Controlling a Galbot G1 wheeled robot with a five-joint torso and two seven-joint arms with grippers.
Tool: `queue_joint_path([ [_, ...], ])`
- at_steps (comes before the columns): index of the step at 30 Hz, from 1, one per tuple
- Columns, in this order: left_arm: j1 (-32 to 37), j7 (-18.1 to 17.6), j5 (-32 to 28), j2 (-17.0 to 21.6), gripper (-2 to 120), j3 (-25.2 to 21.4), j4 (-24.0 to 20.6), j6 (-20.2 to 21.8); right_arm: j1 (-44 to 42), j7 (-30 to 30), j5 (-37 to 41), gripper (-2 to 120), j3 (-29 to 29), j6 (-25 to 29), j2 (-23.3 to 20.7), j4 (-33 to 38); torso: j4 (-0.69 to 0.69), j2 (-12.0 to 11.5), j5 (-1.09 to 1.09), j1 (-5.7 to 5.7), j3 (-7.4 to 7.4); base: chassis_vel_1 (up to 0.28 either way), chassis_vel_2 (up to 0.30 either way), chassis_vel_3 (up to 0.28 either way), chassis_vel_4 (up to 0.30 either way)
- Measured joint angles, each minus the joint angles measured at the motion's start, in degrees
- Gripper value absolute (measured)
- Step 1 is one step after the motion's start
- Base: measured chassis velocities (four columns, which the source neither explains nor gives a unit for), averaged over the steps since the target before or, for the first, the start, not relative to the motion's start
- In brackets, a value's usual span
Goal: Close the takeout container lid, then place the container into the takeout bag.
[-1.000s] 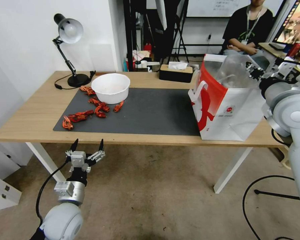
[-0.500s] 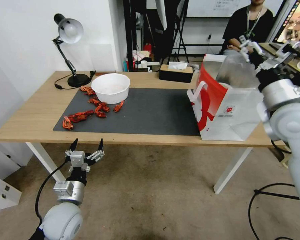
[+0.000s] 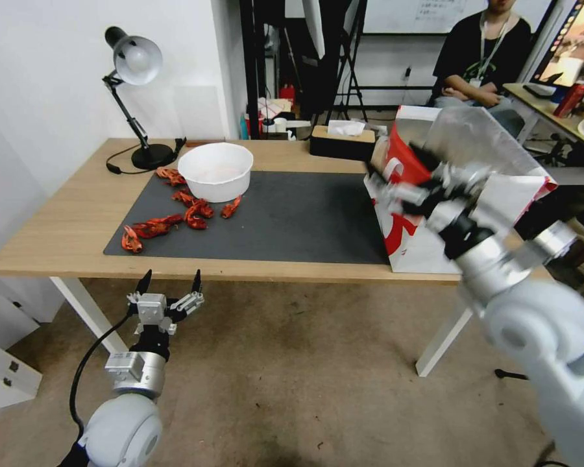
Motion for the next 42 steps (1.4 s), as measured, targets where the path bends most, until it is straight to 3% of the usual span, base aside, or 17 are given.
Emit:
queue_joint_path([
  [5, 0.19, 0.0, 0.06, -0.38, 100, -0.01, 0.01, 0.01, -7.18, 7.59, -11.06, 100, -1.94, 2.65, 2.74, -0.95, 0.0, 0.0, -0.01, 0.0, -0.01, 0.0, 0.0, 0.0, 0.0],
  [13, 0.14, 0.01, 0.07, -0.51, 100, 0.0, 0.19, 0.01, -14.01, 11.47, -16.75, 100, -2.98, 10.25, 6.15, -5.49, -0.01, -0.01, -0.01, 0.0, -0.01, 0.0, 0.0, 0.0, 0.0],
  [15, 0.12, 0.0, 0.07, -0.58, 100, 0.13, 0.27, 0.01, -16.16, 13.8, -19.05, 100, -5.5, 13.66, 7.95, -7.81, 0.0, -0.01, 0.0, 0.0, -0.01, 0.0, 0.0, 0.0, 0.0],
  [23, 0.34, 0.02, 0.03, -0.5, 100, 0.27, 0.27, -0.03, -17.8, 17.62, -21.91, 100, -8.93, 15.95, 10.62, -9.72, 0.0, -0.01, 0.0, 0.0, -0.01, 0.0, 0.0, 0.0, 0.0],
  [42, 1.63, 0.23, 0.11, -0.64, 100, 0.2, 0.27, -1.19, -19.95, 18.26, -23.55, 100, -9.9, 17.11, 12.11, -9.81, 0.0, 0.0, 0.0, 0.0, -0.01, 0.0, 0.0, 0.0, 0.0],
])
